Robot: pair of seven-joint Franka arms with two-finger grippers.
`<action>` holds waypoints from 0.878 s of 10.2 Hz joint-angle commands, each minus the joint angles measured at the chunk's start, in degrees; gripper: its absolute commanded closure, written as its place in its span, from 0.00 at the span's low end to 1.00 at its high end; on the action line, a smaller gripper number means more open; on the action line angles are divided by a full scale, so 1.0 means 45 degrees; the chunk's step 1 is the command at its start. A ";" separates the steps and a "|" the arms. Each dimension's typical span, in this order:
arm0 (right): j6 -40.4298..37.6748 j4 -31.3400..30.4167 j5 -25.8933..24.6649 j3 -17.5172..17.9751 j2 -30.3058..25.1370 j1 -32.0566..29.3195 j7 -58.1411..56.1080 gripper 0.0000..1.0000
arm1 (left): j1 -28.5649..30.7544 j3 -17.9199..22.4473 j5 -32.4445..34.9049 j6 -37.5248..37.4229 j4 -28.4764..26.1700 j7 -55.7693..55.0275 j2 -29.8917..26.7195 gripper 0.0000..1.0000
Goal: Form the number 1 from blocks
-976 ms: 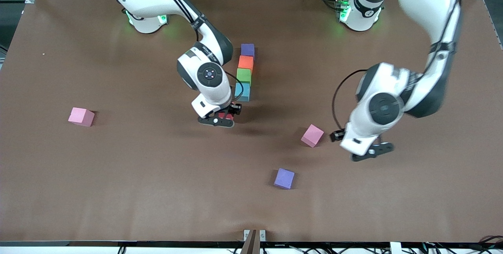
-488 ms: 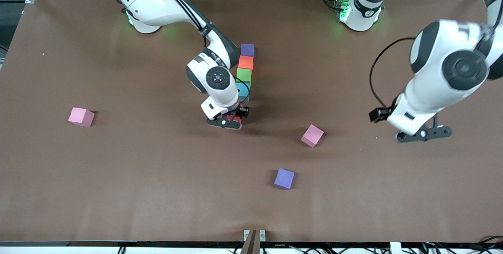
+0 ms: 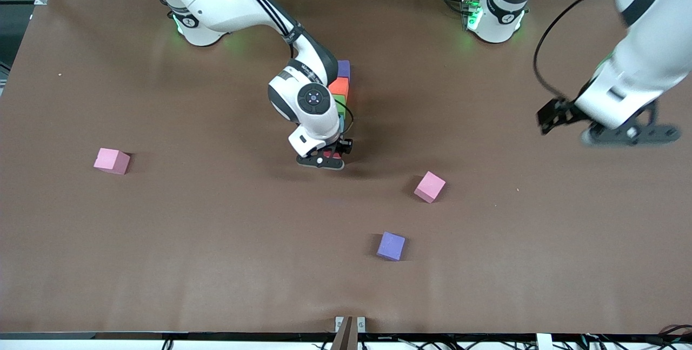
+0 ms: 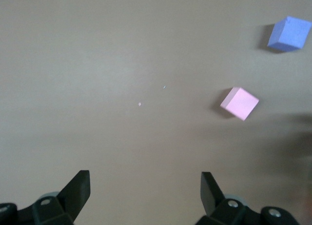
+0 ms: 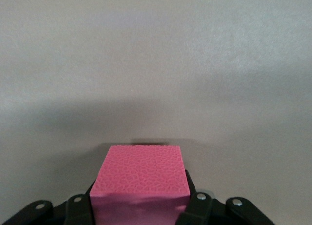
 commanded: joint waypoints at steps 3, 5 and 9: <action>-0.0210 0.0101 0.0138 -0.0041 0.0249 0.0142 0.0041 1.00 | -0.1163 0.1394 -0.0220 -0.0563 -0.0106 0.1429 -0.1095 0.00; -0.0211 -0.0074 0.0158 -0.0041 0.0268 0.0316 0.0040 1.00 | -0.1033 0.1398 -0.0354 -0.0679 0.0130 0.1487 -0.0863 0.00; -0.0210 -0.0075 0.0138 -0.0041 0.0483 0.0435 0.0002 0.97 | -0.0953 0.1379 -0.0785 -0.1537 0.0462 0.2054 -0.0763 0.00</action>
